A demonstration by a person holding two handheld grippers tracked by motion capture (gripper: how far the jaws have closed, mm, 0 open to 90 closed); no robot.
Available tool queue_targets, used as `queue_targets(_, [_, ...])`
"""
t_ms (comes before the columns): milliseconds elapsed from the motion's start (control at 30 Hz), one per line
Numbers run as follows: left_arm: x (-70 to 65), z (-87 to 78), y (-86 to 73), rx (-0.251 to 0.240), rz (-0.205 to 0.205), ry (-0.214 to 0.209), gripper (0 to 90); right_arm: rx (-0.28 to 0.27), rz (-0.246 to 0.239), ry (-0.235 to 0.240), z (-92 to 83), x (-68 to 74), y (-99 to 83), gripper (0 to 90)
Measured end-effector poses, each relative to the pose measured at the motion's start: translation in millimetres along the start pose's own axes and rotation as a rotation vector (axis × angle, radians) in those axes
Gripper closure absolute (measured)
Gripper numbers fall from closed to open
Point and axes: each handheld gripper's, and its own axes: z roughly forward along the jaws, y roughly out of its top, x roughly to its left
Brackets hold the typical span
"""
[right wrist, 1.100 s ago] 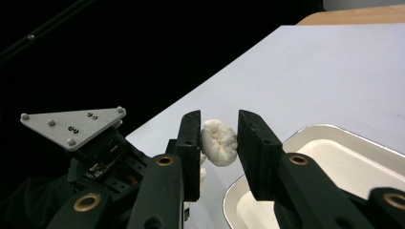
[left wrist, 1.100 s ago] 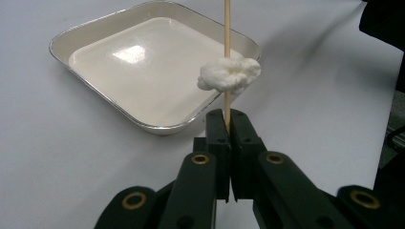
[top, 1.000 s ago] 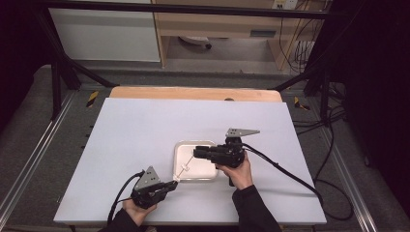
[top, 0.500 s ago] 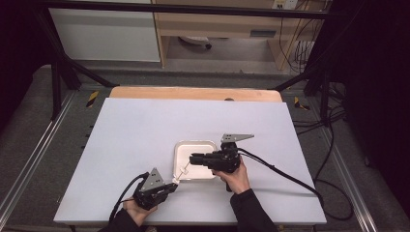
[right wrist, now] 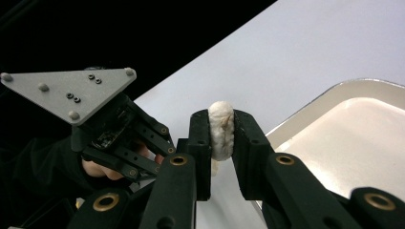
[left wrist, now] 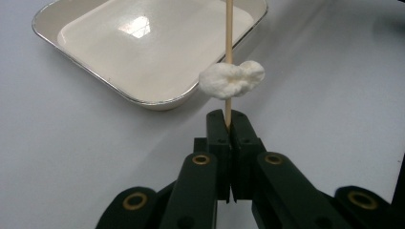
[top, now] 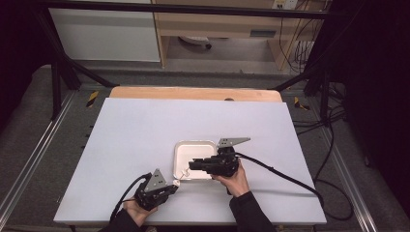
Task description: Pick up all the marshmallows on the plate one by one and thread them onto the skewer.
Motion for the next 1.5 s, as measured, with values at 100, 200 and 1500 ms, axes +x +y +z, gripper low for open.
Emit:
queue_targets(100, [-0.4,0.0,0.5,-0.003,-0.002,-0.004,88.7,0.007,-0.003,0.001,1.8,-0.1,-2.1,80.3])
queue_targets(200, [-0.2,0.0,0.8,-0.005,0.000,-0.006,88.7,0.014,-0.005,0.005,3.4,-0.7,-3.7,80.6])
queue_targets(1500, [8.0,-2.7,0.4,-0.087,-0.071,-0.044,88.5,0.054,-0.099,-0.098,-5.2,5.1,-3.7,37.0])
